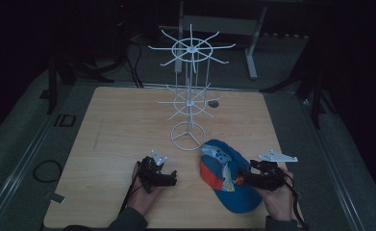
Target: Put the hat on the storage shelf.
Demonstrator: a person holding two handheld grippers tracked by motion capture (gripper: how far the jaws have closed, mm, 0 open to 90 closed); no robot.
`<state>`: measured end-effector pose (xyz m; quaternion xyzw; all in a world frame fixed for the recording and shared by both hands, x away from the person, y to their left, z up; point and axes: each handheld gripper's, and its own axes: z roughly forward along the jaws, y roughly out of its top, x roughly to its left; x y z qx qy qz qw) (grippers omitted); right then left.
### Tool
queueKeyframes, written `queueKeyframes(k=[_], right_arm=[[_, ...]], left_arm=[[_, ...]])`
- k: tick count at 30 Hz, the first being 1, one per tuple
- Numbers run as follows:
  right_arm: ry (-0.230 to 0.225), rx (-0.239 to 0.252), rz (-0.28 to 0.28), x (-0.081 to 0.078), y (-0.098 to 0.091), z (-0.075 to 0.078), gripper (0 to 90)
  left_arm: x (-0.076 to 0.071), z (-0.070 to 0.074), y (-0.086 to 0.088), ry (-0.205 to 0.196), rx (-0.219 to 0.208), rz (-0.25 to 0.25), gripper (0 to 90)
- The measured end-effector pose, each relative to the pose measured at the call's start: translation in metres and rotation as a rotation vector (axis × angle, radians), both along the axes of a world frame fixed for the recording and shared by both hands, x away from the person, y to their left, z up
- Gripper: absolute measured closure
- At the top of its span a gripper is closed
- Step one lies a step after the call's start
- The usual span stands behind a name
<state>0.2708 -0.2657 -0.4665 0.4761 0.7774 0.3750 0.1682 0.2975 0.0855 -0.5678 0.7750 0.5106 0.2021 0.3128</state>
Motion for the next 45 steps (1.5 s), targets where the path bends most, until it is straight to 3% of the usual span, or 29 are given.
queueKeyframes(k=[4, 15, 17, 24, 39, 45], right_arm=[[0.009, 0.013, -0.026, 0.001, -0.004, -0.002, 37.4], [0.002, -0.03, -0.026, 0.0, -0.001, 0.005, 35.9], [0.002, -0.022, -0.01, 0.0, -0.002, 0.011, 36.0], [0.012, -0.064, 0.041, 0.01, 0.002, 0.024, 40.2], [0.018, -0.104, 0.083, 0.024, 0.016, 0.034, 47.5], [0.016, -0.144, 0.103, 0.03, 0.022, 0.039, 47.1]], left_arm=[[0.0, 0.0, 0.0, -0.001, 0.0, 0.0, 1.8], [-0.001, 0.0, 0.0, 0.0, 0.001, 0.0, 1.9], [-0.001, 0.0, 0.0, 0.001, 0.001, 0.0, 1.9], [-0.001, 0.0, 0.0, 0.002, 0.001, -0.001, 1.8], [-0.001, 0.0, 0.0, 0.003, 0.002, 0.0, 1.9], [-0.001, 0.0, 0.0, 0.003, 0.003, -0.002, 1.9]])
